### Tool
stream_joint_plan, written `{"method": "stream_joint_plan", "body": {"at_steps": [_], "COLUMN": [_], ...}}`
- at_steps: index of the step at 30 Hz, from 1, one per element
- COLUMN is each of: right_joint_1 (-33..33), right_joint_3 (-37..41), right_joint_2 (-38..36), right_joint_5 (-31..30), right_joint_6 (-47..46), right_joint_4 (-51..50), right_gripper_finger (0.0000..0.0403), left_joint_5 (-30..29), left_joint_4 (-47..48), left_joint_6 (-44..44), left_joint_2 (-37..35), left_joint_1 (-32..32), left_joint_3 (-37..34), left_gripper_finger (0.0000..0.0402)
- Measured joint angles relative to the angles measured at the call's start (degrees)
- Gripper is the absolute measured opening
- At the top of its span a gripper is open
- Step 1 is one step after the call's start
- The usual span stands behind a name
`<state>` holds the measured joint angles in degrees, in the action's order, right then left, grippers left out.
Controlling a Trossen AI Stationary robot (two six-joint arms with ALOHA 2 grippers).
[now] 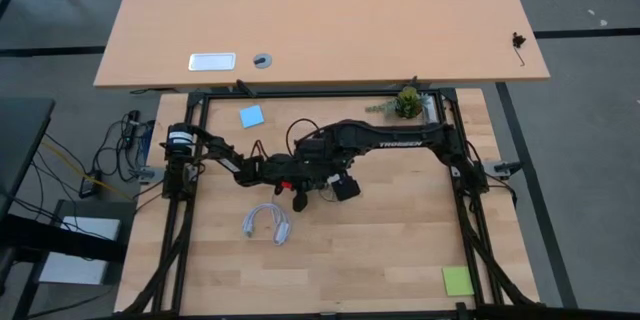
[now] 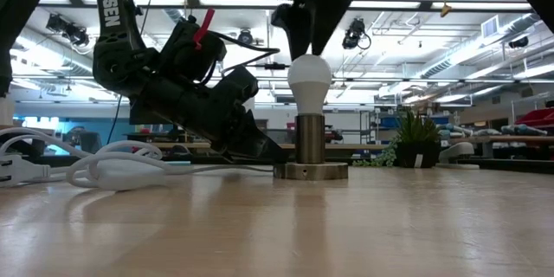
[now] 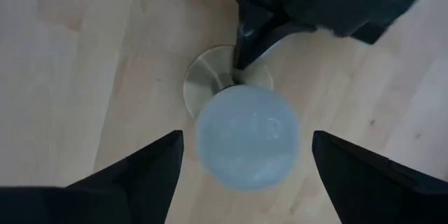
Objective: Screw lightbulb
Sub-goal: Insert the light bulb into the lamp
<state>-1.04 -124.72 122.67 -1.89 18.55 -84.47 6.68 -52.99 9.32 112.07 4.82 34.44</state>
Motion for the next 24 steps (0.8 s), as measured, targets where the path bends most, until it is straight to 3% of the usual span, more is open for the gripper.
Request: {"method": "stream_joint_plan", "body": {"at_steps": [11,15,20,24], "right_joint_1": [0.1,0.4,1.1,2.2], "right_joint_3": [4.5,5.2,5.2,5.2], "right_joint_2": [0.0,0.0,0.0,0.0], "right_joint_5": [-1.4,-1.4,-1.2,-0.1], "right_joint_6": [2.2,-1.4,-13.7,-33.9], "right_joint_4": [2.4,2.6,2.8,2.6], "right_gripper_finger": [0.0320,0.0302,0.0277,0.0279], "left_joint_5": [0.0,0.0,0.0,-0.1], "left_joint_4": [0.0,0.0,0.0,0.0], "left_joint_6": [0.0,0.0,0.0,0.0], "left_joint_2": [0.0,0.0,0.0,0.0], "left_joint_1": [0.0,0.0,0.0,0.0], "left_joint_3": [0.0,0.0,0.0,0.0], "left_gripper_finger": [0.0008,0.0008,0.0008,0.0007]}}
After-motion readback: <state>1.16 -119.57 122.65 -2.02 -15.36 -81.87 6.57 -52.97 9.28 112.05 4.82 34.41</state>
